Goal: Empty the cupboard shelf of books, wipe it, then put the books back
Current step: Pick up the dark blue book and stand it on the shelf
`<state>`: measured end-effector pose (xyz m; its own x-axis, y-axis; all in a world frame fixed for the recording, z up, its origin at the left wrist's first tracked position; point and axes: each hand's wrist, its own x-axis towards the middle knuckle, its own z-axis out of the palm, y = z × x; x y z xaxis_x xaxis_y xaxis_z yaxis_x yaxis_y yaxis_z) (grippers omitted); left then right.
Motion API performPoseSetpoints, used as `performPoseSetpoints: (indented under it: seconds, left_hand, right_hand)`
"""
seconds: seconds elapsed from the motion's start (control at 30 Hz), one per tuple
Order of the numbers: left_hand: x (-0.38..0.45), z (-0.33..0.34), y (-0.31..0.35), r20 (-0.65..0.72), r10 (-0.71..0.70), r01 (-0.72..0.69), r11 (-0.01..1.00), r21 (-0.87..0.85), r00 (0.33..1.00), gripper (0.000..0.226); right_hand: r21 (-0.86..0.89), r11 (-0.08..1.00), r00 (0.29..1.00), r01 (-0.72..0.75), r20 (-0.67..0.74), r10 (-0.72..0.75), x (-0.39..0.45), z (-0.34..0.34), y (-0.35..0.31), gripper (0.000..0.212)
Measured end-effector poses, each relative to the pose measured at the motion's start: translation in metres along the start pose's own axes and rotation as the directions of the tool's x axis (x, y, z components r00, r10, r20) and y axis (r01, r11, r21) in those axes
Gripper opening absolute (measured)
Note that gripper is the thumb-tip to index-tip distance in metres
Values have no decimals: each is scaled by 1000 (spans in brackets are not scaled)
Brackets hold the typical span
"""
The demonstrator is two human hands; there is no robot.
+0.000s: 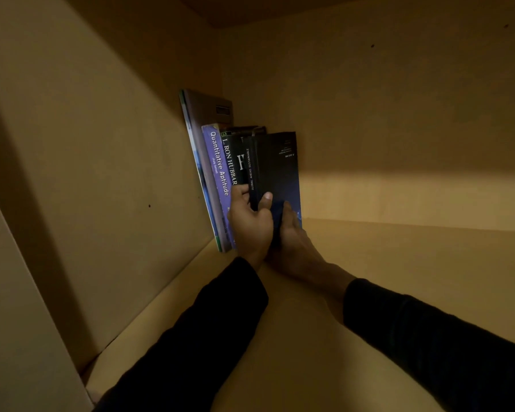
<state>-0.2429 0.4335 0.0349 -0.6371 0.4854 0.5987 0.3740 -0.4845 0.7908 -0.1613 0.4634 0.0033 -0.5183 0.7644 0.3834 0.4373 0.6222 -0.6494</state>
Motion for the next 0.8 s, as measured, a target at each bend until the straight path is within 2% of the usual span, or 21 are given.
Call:
performPoseSetpoints:
  seconds: [0.13, 0.4, 0.6, 0.8]
  left_hand:
    - [2, -3, -1, -10, -15, 15, 1000, 10, 1000, 24]
    - [6, -5, -3, -45, -41, 45, 995, 90, 998, 43]
    - [7, -9, -6, -46, -43, 49, 990, 136, 998, 37]
    - [5, -11, -5, -71, -48, 58, 987, 147, 996, 39]
  right_hand:
    - [-18, 1000, 1000, -1, -14, 0, 5, 0, 2, 111]
    - [-29, 1000, 1000, 4, 5, -4, 12, 0, 6, 105]
    - [-36, 999, 1000, 24, -1, -24, 14, -2, 6, 89]
    - [-97, 995, 999, 36, 12, -35, 15, -2, 7, 93]
